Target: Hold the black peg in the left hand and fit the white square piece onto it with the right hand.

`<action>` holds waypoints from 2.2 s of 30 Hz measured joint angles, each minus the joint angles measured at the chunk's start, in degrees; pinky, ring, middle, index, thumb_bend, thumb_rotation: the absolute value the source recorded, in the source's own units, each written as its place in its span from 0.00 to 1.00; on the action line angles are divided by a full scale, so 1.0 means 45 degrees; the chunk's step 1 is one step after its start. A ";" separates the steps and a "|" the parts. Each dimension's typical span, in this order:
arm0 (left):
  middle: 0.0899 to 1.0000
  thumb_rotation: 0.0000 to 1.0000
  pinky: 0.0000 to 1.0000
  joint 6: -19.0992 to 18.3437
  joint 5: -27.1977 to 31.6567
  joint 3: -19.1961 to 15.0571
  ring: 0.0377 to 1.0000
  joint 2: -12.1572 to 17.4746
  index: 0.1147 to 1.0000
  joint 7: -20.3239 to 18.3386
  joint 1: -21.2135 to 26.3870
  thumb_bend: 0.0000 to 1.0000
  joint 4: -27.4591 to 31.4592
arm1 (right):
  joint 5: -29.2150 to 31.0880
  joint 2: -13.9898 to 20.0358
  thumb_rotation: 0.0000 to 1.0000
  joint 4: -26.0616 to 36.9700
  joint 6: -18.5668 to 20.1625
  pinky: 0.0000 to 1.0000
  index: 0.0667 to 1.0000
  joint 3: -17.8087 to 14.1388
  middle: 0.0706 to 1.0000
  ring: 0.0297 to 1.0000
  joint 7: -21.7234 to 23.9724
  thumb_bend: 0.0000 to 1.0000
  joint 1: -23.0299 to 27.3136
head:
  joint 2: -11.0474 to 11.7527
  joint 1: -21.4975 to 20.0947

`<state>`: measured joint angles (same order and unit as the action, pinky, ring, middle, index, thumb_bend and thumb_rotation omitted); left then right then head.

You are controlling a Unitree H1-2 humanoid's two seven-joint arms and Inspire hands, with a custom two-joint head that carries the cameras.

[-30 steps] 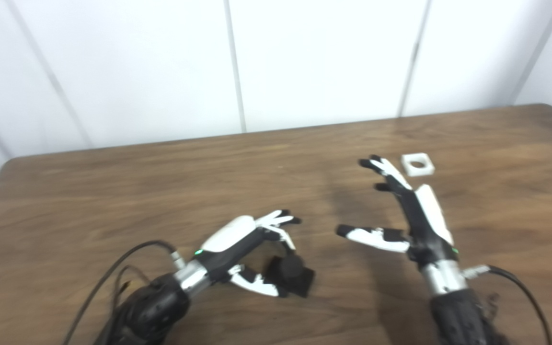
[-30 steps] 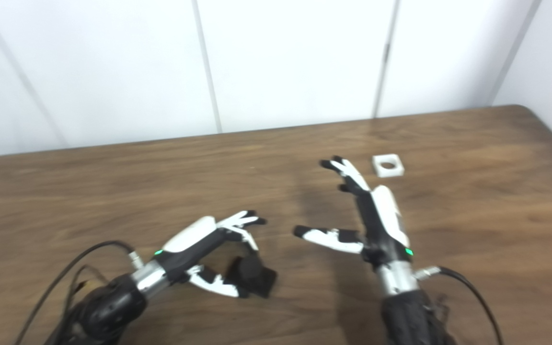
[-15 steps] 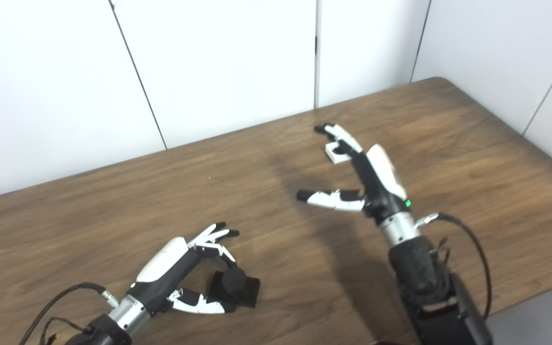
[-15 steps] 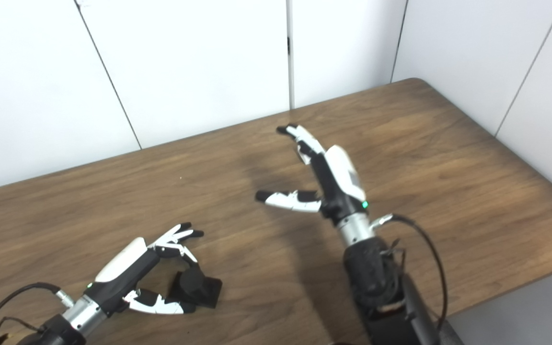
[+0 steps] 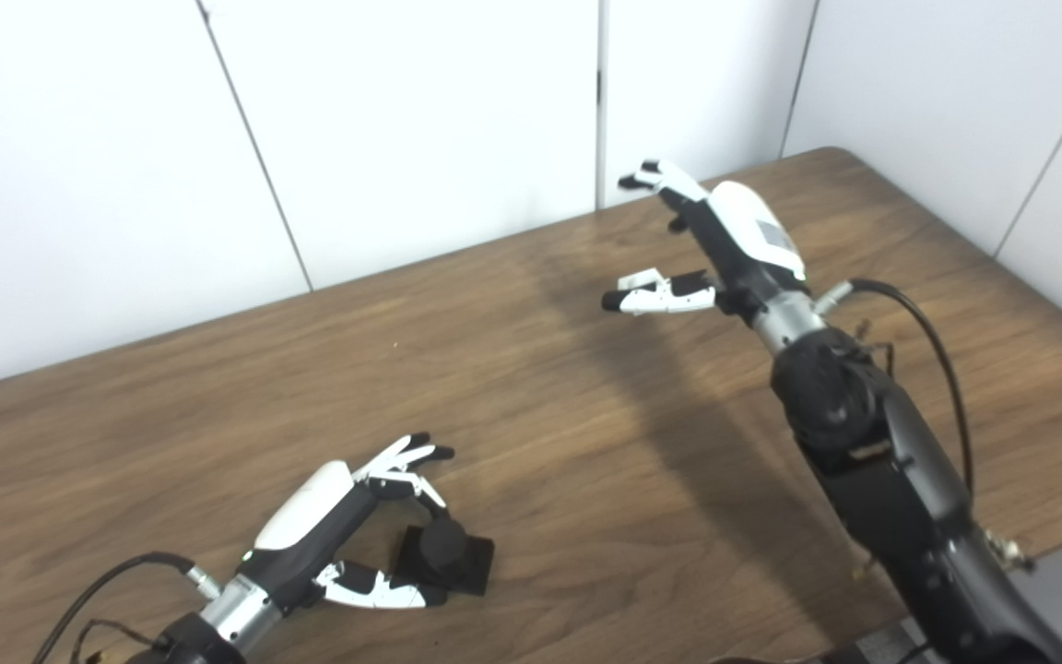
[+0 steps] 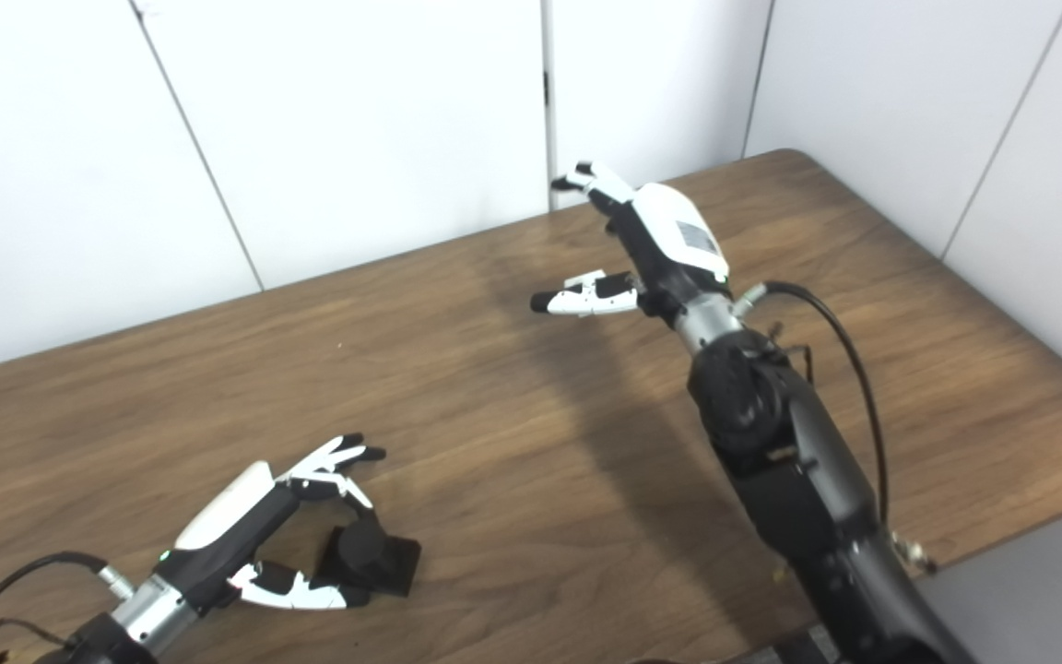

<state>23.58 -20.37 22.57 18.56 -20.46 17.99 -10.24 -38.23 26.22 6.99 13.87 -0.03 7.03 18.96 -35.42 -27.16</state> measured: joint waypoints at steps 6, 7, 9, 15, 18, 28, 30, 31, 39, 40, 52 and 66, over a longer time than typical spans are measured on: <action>0.90 0.06 0.91 0.0066 0.0003 -0.0060 0.99 0.0012 0.43 0.0005 -0.0002 0.52 -0.0076 | -0.0444 0.1079 0.35 -0.1448 0.0280 0.77 0.81 0.0417 0.99 0.97 0.0576 0.77 0.1133 | 0.0059 0.0039; 0.90 0.06 0.92 0.0068 0.0004 -0.0058 0.99 0.0005 0.43 0.0009 -0.0003 0.52 -0.0088 | -0.0484 0.1218 0.35 -0.1843 0.0320 0.76 0.81 0.0588 0.99 0.96 0.0785 0.77 0.1344 | 0.0059 0.0039; 0.90 0.06 0.92 0.0069 0.0004 -0.0052 0.99 -0.0008 0.43 0.0016 -0.0006 0.52 -0.0089 | -0.0548 0.1475 0.34 -0.2307 0.0379 0.78 0.82 0.0847 0.98 0.96 0.1146 0.78 0.1702 | 0.0136 0.0097; 0.90 0.06 0.91 0.0032 0.0014 -0.0055 0.98 -0.0004 0.43 0.0015 -0.0019 0.52 -0.0083 | -0.0513 0.2056 0.32 -0.3181 0.0373 0.80 0.82 0.1516 0.98 0.96 0.2215 0.79 0.2671 | 0.0137 0.0215; 0.90 0.06 0.91 -0.0008 0.0017 -0.0071 0.98 0.0003 0.43 0.0013 -0.0038 0.52 -0.0045 | -0.0515 0.2218 0.32 -0.3491 0.0359 0.80 0.82 0.1726 0.98 0.96 0.2441 0.78 0.3058 | 0.0098 0.0254; 0.90 0.06 0.91 -0.0019 0.0011 -0.0079 0.98 0.0002 0.43 0.0039 -0.0065 0.52 -0.0016 | -0.0635 0.2636 0.29 -0.5454 0.0075 0.84 0.82 0.3174 0.98 0.96 0.3504 0.79 0.4243 | 0.0039 0.0410; 0.90 0.06 0.91 -0.0018 -0.0003 -0.0076 0.98 -0.0002 0.43 0.0084 -0.0084 0.52 -0.0015 | -0.0635 0.2750 0.27 -0.5730 -0.0080 0.83 0.82 0.3399 0.98 0.96 0.3695 0.81 0.4346 | 0.0020 0.0410; 0.90 0.06 0.91 -0.0018 -0.0005 -0.0079 0.99 -0.0002 0.43 0.0095 -0.0092 0.52 -0.0015 | -0.0631 0.2795 0.26 -0.5795 -0.0123 0.83 0.82 0.3464 0.98 0.96 0.3776 0.82 0.4367 | 0.0000 0.0429; 0.91 0.06 0.92 -0.0167 -0.0008 -0.0079 0.99 0.0001 0.43 0.0093 -0.0128 0.52 0.0063 | -0.0487 0.2761 0.23 -0.6377 -0.0278 0.84 0.81 0.3919 0.97 0.96 0.4294 0.85 0.4628 | -0.0078 0.0527; 0.91 0.06 0.93 -0.0196 -0.0008 -0.0074 0.99 -0.0001 0.43 0.0093 -0.0129 0.52 0.0074 | -0.0461 0.2739 0.23 -0.6491 -0.0276 0.86 0.81 0.3949 0.97 0.96 0.4388 0.87 0.4662 | -0.0078 0.0547; 0.91 0.06 0.93 -0.0240 -0.0008 -0.0073 1.00 -0.0010 0.43 0.0114 -0.0171 0.52 0.0087 | -0.0480 0.2320 0.22 -0.7087 -0.0267 0.93 0.81 0.4366 0.97 0.98 0.4500 0.87 0.4674 | -0.0098 0.0762; 0.91 0.06 0.91 -0.0344 -0.0010 -0.0077 0.99 -0.0034 0.43 0.0186 -0.0254 0.52 0.0140 | -0.0523 0.2235 0.25 -0.7533 -0.0499 0.92 0.76 0.4536 0.97 0.97 0.3751 0.81 0.4711 | -0.0195 0.0879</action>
<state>22.03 -20.42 22.22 18.41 -19.62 16.84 -9.61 -40.58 36.27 -26.91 11.63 20.38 23.91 40.16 -36.30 -23.20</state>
